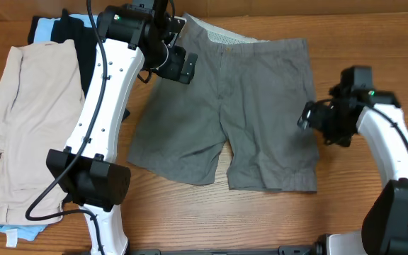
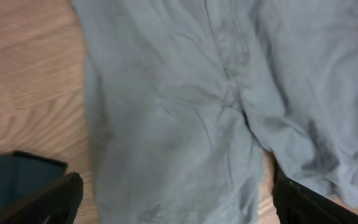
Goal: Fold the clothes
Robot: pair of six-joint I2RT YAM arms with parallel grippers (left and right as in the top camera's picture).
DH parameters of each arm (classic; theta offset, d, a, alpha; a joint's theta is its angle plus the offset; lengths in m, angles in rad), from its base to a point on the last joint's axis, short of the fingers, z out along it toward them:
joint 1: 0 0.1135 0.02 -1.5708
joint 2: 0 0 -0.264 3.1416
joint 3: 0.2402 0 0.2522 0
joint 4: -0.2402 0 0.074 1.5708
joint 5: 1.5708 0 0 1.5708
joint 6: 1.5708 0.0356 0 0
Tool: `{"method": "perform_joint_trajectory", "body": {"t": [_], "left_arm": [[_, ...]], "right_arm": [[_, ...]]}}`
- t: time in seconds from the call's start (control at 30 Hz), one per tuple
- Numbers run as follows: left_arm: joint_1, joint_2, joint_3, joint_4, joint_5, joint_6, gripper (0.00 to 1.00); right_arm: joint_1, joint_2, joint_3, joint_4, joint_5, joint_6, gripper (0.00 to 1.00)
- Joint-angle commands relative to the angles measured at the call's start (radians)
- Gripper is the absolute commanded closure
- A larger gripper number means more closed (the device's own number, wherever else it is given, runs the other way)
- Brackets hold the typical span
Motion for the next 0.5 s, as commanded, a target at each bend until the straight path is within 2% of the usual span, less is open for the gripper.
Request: {"method": "perform_joint_trajectory", "body": {"t": [0.0,0.07,0.23,0.33,0.47], "left_arm": [[0.005,-0.001,0.005,0.014,-0.071,0.005,0.00],[0.005,-0.001,0.005,0.018,-0.080,0.005,0.00],[0.005,-0.001,0.005,0.020,-0.085,0.005,0.00],[0.005,0.000,0.005,0.026,-0.085,0.005,0.00],[0.005,0.000,0.005,0.030,-0.085,0.004,0.00]], "right_arm": [[0.004,0.000,-0.102,0.098,0.000,0.016,0.21],[0.004,0.000,-0.141,0.158,0.005,0.017,0.28],[0.004,0.009,-0.223,0.302,0.043,0.038,0.34],[0.004,0.034,-0.254,0.357,0.048,0.039,0.46],[0.002,0.080,-0.255,0.388,0.047,0.076,0.92]]}}
